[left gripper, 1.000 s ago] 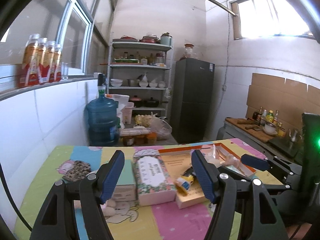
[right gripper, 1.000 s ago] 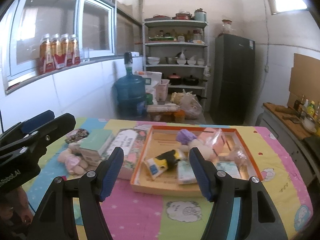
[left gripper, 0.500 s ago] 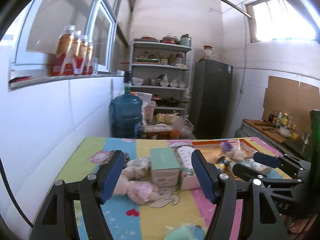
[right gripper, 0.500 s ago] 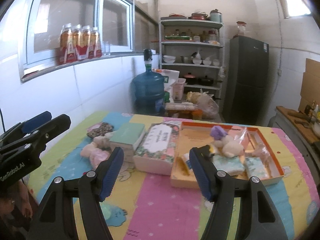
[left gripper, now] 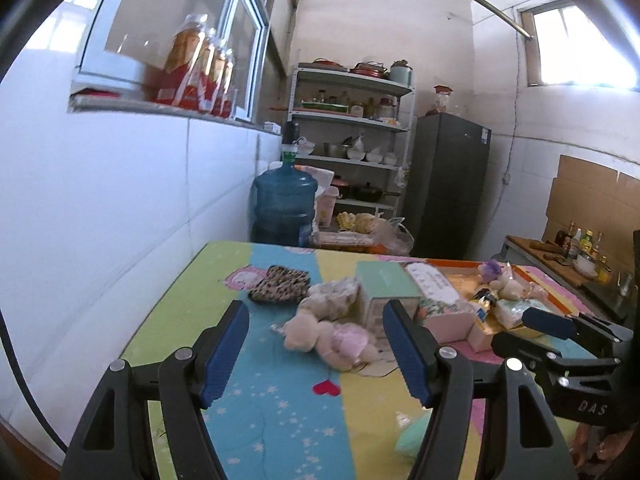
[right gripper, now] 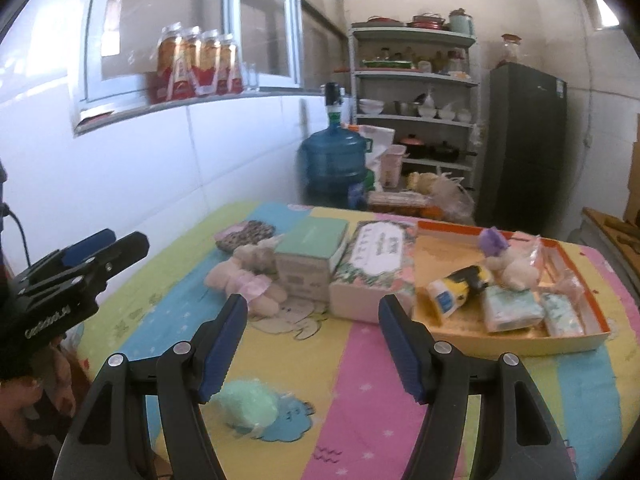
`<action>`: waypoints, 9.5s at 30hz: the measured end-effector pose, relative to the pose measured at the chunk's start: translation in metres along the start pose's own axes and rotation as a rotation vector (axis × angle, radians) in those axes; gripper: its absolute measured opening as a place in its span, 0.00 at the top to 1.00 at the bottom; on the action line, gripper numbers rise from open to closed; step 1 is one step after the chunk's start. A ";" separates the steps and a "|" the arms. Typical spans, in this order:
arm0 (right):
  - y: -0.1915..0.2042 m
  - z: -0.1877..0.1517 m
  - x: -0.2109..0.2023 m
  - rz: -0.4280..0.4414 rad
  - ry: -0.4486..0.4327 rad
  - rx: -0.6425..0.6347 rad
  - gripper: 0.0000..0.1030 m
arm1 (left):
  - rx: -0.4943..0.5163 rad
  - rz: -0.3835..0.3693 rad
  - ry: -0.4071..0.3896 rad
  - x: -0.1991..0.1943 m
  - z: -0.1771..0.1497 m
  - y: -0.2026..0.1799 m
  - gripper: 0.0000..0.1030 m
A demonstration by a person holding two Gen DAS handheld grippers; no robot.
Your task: Organize soft objects
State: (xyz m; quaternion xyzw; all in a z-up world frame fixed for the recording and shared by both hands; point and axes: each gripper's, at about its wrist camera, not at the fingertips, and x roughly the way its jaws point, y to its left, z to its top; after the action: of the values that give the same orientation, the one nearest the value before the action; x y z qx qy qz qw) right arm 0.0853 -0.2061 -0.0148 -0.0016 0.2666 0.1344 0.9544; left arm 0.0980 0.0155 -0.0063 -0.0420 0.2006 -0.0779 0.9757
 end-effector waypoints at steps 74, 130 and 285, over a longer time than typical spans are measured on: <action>-0.012 -0.049 0.048 0.254 0.106 0.143 0.55 | 0.007 -0.029 0.160 0.069 -0.022 0.007 0.33; -0.039 -0.035 0.074 0.323 0.089 0.214 0.55 | -0.238 -0.184 0.339 0.170 -0.017 0.025 0.58; -0.322 0.000 0.061 -0.172 -0.013 0.388 0.35 | 0.072 -0.271 0.312 0.286 0.035 -0.255 0.43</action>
State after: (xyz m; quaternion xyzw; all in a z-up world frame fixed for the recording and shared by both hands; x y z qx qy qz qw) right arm 0.2180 -0.5014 -0.0683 0.1601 0.2803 -0.0016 0.9465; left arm 0.3371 -0.2818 -0.0551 -0.0209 0.3386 -0.2210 0.9144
